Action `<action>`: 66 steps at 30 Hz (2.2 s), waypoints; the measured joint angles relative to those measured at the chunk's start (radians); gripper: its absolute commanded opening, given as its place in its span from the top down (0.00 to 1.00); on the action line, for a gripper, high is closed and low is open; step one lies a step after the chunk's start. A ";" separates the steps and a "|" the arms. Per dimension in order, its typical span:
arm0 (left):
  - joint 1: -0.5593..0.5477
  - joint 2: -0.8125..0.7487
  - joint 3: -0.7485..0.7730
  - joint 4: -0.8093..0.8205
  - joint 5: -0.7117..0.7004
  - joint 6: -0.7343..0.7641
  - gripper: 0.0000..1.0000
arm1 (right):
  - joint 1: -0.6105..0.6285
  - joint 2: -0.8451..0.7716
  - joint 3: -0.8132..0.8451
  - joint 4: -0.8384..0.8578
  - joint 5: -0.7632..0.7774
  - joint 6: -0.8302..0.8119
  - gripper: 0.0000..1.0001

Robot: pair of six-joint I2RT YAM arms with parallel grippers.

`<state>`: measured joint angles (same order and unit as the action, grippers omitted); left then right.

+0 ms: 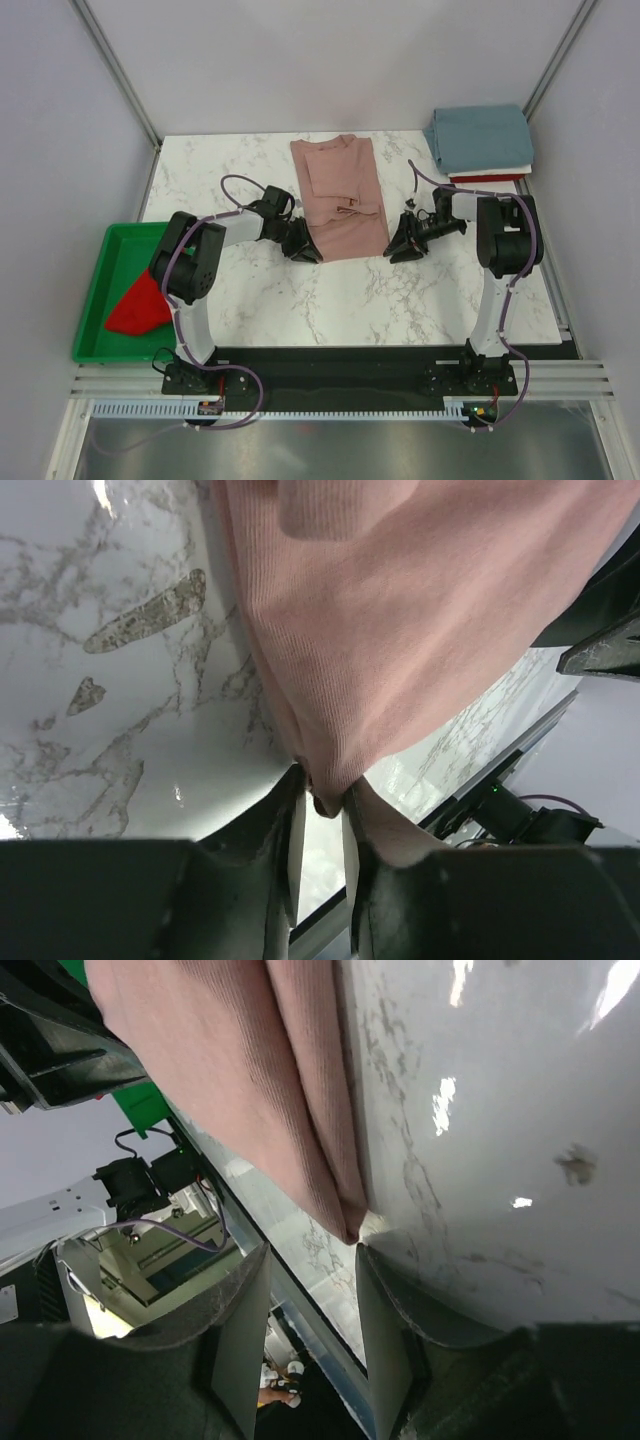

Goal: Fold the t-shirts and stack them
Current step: Fold the tshirt

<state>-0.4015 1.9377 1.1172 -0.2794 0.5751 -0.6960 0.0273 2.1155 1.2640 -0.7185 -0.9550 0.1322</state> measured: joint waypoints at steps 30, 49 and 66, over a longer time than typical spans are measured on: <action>0.016 -0.038 0.144 -0.191 -0.024 0.175 0.98 | 0.010 -0.099 -0.144 0.192 -0.028 0.138 1.00; -0.001 -0.318 0.079 -0.267 -0.006 0.274 0.98 | 0.010 -0.563 -0.325 0.237 -0.064 0.261 1.00; 0.129 0.087 0.569 -0.173 -0.050 0.369 0.98 | 0.016 -0.034 0.374 0.372 -0.001 0.283 1.00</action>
<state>-0.2729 2.0243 1.6859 -0.4526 0.5255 -0.3275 0.0429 2.0819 1.6382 -0.3462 -0.9558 0.4152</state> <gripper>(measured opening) 0.095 0.012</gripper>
